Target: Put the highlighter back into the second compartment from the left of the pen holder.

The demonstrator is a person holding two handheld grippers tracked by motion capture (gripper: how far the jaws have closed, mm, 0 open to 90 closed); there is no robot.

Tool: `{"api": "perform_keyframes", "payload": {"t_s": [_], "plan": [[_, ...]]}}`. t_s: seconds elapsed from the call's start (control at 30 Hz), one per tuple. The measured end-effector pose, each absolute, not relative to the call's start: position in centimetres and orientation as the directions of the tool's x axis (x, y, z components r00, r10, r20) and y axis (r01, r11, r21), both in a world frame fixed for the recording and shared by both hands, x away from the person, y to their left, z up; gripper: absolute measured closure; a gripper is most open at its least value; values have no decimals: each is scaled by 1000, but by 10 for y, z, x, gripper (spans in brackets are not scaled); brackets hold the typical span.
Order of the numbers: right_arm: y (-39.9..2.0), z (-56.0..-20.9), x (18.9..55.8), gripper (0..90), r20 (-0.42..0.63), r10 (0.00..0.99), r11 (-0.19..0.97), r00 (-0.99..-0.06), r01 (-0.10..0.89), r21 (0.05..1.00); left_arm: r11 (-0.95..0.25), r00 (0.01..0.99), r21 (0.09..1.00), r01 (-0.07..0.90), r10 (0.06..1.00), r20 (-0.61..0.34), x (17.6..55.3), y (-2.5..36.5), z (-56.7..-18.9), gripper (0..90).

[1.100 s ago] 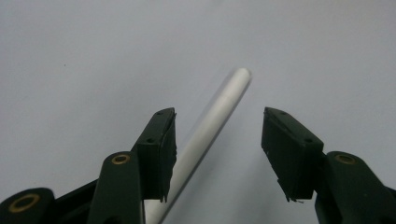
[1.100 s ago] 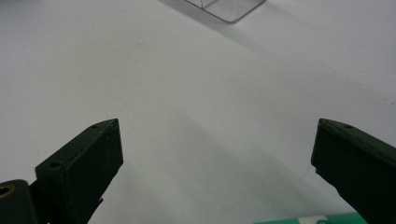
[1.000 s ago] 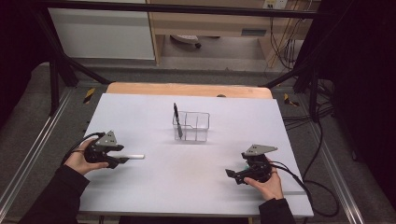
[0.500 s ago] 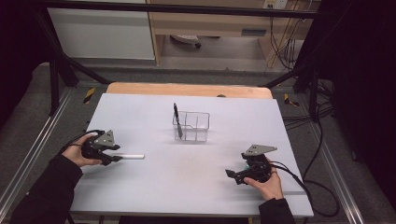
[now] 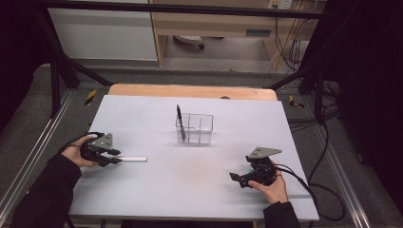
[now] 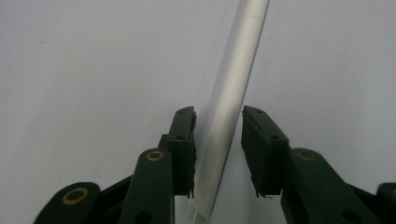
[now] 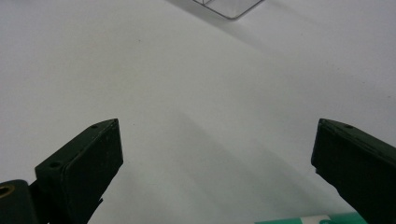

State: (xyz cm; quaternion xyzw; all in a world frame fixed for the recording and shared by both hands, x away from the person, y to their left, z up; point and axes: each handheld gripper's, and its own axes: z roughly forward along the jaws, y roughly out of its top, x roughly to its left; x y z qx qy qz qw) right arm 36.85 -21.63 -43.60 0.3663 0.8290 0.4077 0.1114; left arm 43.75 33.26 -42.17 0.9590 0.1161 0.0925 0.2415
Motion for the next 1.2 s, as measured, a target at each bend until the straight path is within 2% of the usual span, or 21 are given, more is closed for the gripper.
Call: {"api": "perform_keyframes", "payload": {"t_s": [0.4, 0.87, 1.2], "plan": [[-215, -437, 368, 23, 121, 699, 400, -705, 525, 751, -856, 974, 502, 125, 203, 103, 442, 337, -427, 744], [-215, -437, 368, 24, 120, 698, 403, -706, 526, 749, -873, 983, 486, 44, 124, 134, 441, 336, -428, 777], [-215, -436, 368, 24, 116, 695, 401, -709, 516, 757, -853, 980, 520, 40, 136, 147, 434, 333, -415, 779]]}}
